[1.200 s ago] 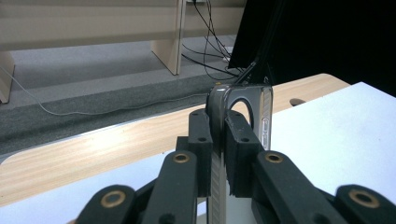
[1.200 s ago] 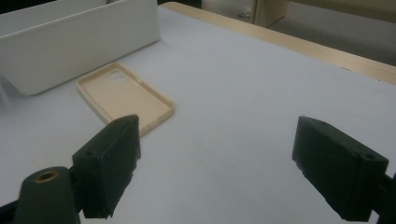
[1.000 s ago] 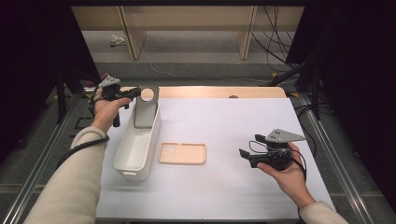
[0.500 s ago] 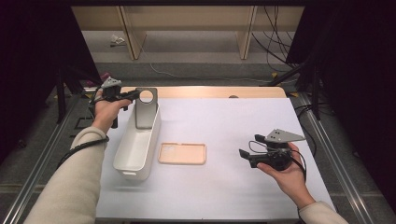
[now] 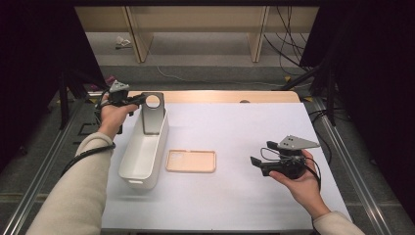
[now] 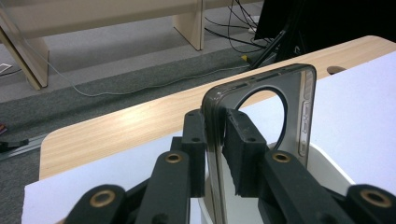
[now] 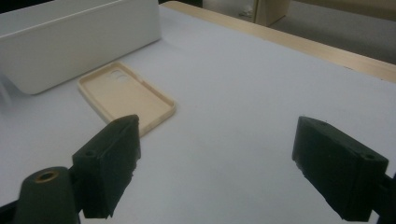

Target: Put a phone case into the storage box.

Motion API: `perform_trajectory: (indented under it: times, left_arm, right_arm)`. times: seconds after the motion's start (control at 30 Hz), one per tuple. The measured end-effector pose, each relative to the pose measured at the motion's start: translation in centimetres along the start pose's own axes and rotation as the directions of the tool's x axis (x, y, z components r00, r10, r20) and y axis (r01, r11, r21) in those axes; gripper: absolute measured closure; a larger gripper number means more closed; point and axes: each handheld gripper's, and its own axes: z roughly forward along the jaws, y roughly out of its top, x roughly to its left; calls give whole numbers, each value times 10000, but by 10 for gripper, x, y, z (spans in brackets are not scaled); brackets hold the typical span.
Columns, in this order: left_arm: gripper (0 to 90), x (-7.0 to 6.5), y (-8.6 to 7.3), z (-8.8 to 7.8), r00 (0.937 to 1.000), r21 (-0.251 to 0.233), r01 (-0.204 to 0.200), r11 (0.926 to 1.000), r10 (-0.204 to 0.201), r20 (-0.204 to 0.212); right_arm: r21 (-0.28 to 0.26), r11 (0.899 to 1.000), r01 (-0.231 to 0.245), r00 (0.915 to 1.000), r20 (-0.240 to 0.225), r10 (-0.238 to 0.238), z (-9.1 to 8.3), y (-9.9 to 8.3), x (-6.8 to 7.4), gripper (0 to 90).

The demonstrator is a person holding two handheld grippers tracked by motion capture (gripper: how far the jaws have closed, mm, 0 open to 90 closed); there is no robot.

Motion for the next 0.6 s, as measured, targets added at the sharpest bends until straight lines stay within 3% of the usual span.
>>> perform_trajectory:
  times: [0.6]
  left_arm:
    - [713,-4,2,6,9968,460,-363,9983,394,-692]
  right_arm:
    - [-2,10000,8,10000,-9,-8,0,0,0,161]
